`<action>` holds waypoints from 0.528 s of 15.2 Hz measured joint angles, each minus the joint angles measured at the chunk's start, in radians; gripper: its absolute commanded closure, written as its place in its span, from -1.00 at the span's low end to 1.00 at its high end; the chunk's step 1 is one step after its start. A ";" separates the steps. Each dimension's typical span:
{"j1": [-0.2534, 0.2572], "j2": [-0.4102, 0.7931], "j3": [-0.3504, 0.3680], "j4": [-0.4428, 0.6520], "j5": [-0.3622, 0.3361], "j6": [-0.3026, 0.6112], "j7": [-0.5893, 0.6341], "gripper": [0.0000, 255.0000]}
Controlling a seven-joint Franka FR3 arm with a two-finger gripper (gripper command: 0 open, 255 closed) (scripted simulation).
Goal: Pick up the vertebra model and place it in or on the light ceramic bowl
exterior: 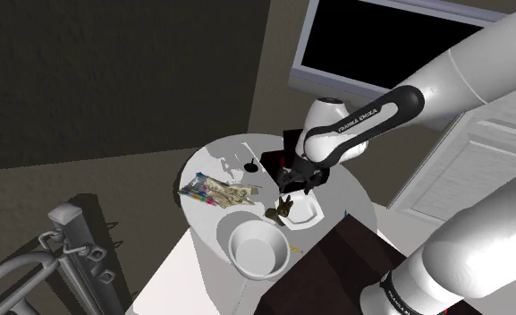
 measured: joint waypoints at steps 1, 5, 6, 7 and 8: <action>-0.010 0.055 0.002 0.016 -0.020 0.038 0.031 -1.00; -0.029 0.223 -0.016 0.056 -0.108 0.157 0.170 -1.00; -0.032 0.269 -0.030 0.077 -0.133 0.181 0.200 -1.00; -0.026 0.318 -0.044 0.097 -0.158 0.208 0.239 -1.00; -0.019 0.359 -0.060 0.109 -0.178 0.235 0.274 -1.00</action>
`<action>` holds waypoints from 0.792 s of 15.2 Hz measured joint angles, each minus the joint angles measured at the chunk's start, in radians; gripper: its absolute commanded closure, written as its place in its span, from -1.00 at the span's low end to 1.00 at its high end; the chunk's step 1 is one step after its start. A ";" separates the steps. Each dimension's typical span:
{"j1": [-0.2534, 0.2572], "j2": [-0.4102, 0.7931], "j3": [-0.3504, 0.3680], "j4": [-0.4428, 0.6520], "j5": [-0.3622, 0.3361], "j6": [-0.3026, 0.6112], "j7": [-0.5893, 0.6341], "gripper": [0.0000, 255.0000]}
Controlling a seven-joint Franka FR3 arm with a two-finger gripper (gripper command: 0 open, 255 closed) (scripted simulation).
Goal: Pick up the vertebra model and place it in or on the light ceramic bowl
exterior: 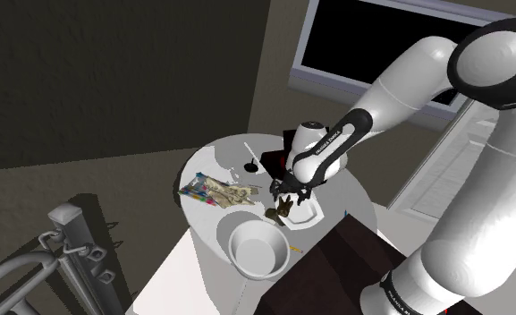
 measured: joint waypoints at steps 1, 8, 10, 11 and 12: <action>0.008 0.047 -0.020 0.015 -0.020 0.030 0.033 -1.00; 0.040 0.201 -0.073 0.057 -0.057 0.138 0.095 -1.00; 0.044 0.230 -0.078 0.067 -0.061 0.158 0.098 -1.00; 0.044 0.238 -0.080 0.071 -0.062 0.162 0.098 -1.00; 0.044 0.241 -0.081 0.071 -0.062 0.165 0.098 -1.00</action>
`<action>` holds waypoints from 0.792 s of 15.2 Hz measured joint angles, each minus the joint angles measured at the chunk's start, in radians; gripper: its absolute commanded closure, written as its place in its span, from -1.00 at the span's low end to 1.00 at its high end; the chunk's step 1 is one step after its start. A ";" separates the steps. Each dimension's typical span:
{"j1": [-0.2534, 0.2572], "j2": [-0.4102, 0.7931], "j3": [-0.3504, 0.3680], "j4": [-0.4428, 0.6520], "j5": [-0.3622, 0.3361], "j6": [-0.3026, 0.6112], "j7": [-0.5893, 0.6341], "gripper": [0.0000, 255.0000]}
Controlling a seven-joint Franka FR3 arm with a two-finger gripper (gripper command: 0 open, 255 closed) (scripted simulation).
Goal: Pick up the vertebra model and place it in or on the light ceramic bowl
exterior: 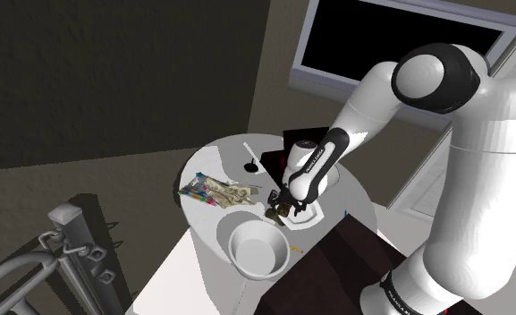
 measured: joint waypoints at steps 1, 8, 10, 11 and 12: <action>0.000 0.001 0.000 0.000 0.000 0.001 0.000 -1.00; 0.001 0.003 -0.001 0.001 -0.001 0.003 0.000 1.00; 0.001 0.003 -0.001 0.000 0.000 0.003 0.000 1.00; 0.001 0.003 -0.001 0.000 0.000 0.003 0.000 1.00; 0.001 0.003 -0.001 0.000 0.000 0.003 0.000 1.00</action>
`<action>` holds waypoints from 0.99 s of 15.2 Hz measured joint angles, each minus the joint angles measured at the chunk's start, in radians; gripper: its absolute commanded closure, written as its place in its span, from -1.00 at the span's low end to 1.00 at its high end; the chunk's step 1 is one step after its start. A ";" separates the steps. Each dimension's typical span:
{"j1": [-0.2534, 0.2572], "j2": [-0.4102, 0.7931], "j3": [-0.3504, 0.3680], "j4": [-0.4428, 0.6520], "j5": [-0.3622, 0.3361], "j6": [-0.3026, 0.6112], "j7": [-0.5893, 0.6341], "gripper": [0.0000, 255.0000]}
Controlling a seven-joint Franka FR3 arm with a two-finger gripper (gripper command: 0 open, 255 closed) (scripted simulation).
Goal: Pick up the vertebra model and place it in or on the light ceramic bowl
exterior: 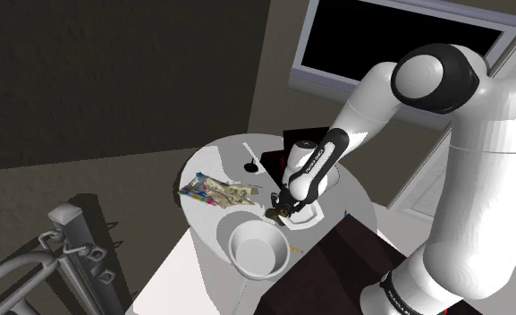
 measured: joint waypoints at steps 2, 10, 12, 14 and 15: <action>0.000 0.000 0.000 0.000 0.000 0.000 0.000 1.00; -0.019 -0.100 0.021 -0.029 0.014 -0.072 -0.016 1.00; -0.025 -0.134 0.028 -0.039 0.021 -0.096 -0.021 1.00; -0.032 -0.167 0.035 -0.046 0.029 -0.122 -0.030 1.00; -0.031 -0.183 0.039 -0.050 0.032 -0.134 -0.029 1.00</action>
